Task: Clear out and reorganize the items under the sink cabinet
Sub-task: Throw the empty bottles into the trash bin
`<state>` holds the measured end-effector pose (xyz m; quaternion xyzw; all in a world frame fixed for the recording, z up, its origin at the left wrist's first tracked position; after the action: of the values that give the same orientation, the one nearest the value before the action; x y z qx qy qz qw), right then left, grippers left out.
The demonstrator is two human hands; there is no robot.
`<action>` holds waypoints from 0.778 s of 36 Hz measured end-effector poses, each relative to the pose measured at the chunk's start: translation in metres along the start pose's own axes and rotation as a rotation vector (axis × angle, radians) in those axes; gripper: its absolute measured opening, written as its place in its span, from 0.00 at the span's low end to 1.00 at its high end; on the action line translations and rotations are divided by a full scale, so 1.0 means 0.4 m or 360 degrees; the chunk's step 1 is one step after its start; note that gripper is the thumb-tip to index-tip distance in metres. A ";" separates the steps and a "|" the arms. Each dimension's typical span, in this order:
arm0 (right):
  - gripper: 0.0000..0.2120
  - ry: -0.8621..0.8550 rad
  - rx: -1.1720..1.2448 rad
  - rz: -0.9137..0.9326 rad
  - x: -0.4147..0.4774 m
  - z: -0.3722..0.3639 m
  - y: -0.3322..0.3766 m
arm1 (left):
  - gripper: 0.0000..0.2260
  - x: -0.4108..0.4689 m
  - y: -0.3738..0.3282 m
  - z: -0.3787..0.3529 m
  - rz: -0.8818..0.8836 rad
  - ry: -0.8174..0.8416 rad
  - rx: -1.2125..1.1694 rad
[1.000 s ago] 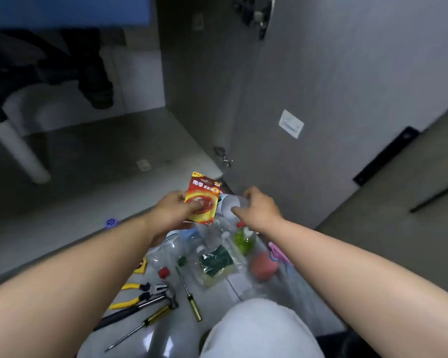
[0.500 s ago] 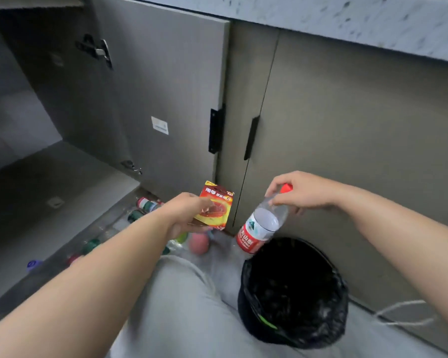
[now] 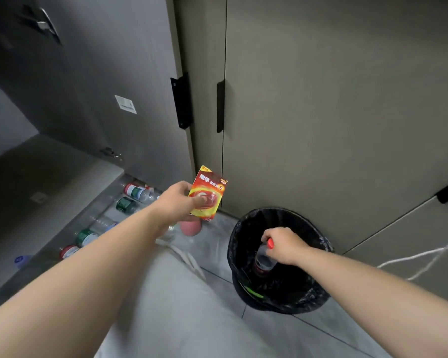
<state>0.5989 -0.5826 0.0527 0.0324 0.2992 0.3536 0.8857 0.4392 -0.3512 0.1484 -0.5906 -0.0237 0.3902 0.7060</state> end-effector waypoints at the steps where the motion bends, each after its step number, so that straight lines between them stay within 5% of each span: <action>1: 0.16 -0.0016 0.0047 -0.0022 0.009 -0.018 -0.004 | 0.13 0.000 0.000 0.000 -0.0008 -0.0003 0.0007; 16: 0.24 -0.0016 0.0107 -0.0029 0.070 -0.087 0.029 | 0.15 -0.011 -0.017 -0.026 -0.0097 0.0064 -0.0007; 19: 0.17 -0.0100 0.0133 -0.0017 0.066 -0.045 0.027 | 0.15 -0.019 -0.017 -0.037 -0.0121 0.0164 -0.0014; 23: 0.11 -0.0362 0.1017 -0.0015 0.046 0.060 0.050 | 0.13 -0.036 -0.023 -0.054 -0.0155 0.0299 -0.0026; 28: 0.15 -0.0063 0.1937 0.0257 -0.008 0.155 0.116 | 0.13 -0.049 -0.039 -0.075 -0.0182 0.0408 -0.0070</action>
<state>0.6031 -0.5403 0.1177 0.5615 0.4276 0.1845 0.6840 0.4485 -0.3869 0.1610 -0.6487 0.0245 0.2702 0.7110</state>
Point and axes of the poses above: each hand's wrist, its own x-axis towards the middle knuckle, its own z-axis out of the back of the hand, y = z × x, the point moved 5 cm from there along x, towards the middle knuckle, and after that the axes turned 2 degrees about -z, right-handed, at the moved point
